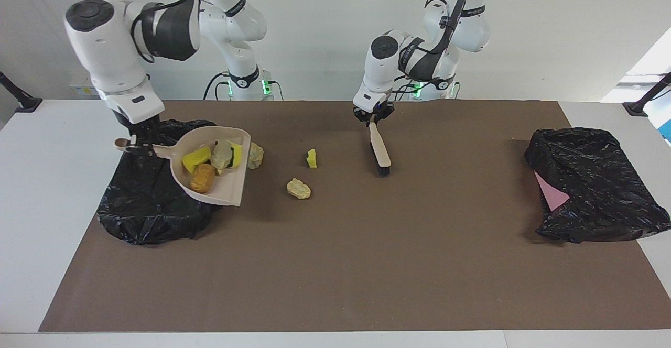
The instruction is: Sweep and dump trash in bin
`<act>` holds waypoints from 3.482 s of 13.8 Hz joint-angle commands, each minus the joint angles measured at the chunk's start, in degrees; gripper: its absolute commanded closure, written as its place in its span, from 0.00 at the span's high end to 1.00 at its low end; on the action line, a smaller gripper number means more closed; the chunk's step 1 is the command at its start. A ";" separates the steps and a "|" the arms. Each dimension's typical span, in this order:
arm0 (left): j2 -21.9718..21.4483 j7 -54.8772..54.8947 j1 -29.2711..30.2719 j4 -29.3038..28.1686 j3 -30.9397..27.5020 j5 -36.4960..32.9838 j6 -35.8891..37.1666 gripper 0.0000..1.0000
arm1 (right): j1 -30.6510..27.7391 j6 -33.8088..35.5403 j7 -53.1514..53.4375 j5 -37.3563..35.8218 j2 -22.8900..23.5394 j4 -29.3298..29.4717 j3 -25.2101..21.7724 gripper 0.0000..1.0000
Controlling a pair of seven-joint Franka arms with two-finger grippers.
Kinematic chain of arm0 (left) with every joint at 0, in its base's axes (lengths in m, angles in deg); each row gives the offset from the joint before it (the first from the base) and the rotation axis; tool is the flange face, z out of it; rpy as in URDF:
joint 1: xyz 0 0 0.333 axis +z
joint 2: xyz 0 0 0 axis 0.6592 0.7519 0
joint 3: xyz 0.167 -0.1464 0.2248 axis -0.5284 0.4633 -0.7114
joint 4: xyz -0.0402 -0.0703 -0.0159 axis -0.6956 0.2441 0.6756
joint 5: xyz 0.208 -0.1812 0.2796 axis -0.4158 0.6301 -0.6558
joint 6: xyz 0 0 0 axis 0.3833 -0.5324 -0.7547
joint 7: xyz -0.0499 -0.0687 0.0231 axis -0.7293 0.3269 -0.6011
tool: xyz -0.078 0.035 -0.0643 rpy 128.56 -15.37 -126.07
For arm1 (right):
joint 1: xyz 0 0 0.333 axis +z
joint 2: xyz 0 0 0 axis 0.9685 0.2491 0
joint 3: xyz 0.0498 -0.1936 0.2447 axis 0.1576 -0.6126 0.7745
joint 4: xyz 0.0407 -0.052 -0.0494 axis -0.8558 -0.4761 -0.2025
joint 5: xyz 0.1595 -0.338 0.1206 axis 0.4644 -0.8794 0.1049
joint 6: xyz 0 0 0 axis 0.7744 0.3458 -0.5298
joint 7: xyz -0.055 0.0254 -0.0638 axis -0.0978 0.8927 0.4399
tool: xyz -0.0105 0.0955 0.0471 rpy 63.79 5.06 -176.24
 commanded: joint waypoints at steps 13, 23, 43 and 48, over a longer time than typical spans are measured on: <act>4.14 15.33 15.66 12.22 -1.52 0.13 4.06 1.00 | -8.08 -28.28 -18.70 -23.56 -15.68 -27.35 0.63 0.00; 10.39 28.94 30.17 34.01 -1.78 -0.40 16.43 1.00 | -7.99 -28.66 -13.17 -39.49 -17.19 -26.86 0.54 0.00; 3.80 51.12 45.13 43.78 -1.87 -4.62 38.25 1.00 | 2.47 -1.84 12.67 -57.87 -21.24 -20.62 2.92 0.00; 4.06 51.29 44.34 44.66 -1.69 -4.61 37.10 1.00 | 2.73 0.34 17.86 -46.38 -11.77 -7.55 5.20 0.00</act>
